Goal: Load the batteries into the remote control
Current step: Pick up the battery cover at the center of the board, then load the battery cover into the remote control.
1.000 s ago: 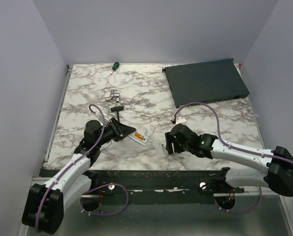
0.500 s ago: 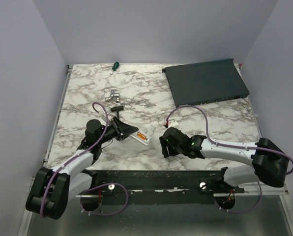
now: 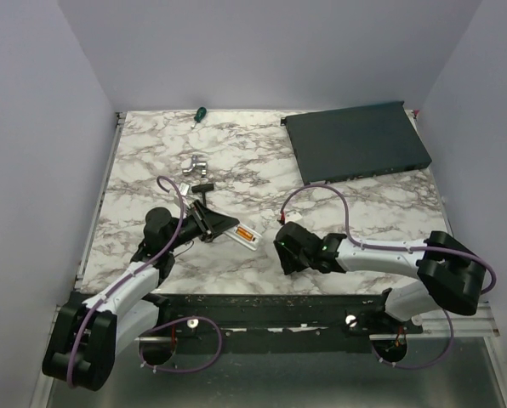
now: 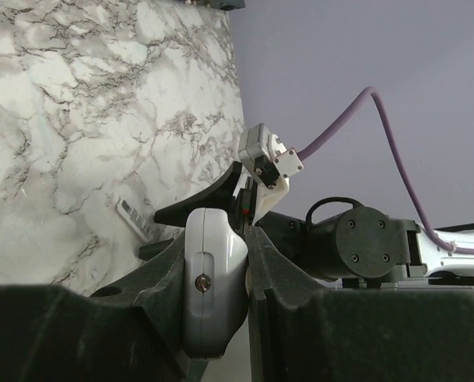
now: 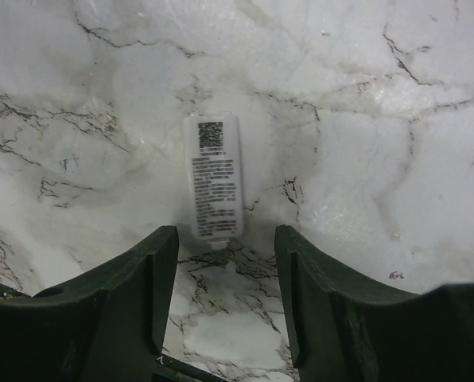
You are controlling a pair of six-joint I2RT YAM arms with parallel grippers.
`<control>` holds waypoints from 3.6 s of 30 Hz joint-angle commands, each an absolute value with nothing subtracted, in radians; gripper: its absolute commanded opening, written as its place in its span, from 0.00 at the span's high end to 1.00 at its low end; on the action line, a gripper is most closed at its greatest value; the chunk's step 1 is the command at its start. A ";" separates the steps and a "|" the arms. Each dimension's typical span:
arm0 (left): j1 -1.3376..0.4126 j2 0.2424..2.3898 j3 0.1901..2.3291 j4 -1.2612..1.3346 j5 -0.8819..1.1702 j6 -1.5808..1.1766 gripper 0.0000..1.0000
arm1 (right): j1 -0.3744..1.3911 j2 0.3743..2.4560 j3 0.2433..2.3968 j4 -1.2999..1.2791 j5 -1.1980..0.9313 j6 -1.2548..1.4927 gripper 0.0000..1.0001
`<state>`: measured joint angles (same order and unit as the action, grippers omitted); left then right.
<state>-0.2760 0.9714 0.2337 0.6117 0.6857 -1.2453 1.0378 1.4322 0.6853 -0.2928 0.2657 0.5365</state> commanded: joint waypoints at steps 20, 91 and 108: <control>-0.270 0.950 0.246 0.604 0.683 -1.229 1.00 | 1.072 1.529 0.768 -0.323 0.248 0.472 0.52; -0.509 1.166 0.354 0.824 0.603 -1.348 1.00 | 1.089 1.328 1.288 -0.844 -0.041 -0.036 0.89; -0.523 1.148 0.338 0.826 0.618 -1.328 1.00 | 1.088 1.338 1.301 -0.838 -0.003 -0.048 0.89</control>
<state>-0.5129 1.1641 0.3309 0.7834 0.6132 -1.3479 1.0847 1.3331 1.2762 -0.8173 -0.0093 -0.0315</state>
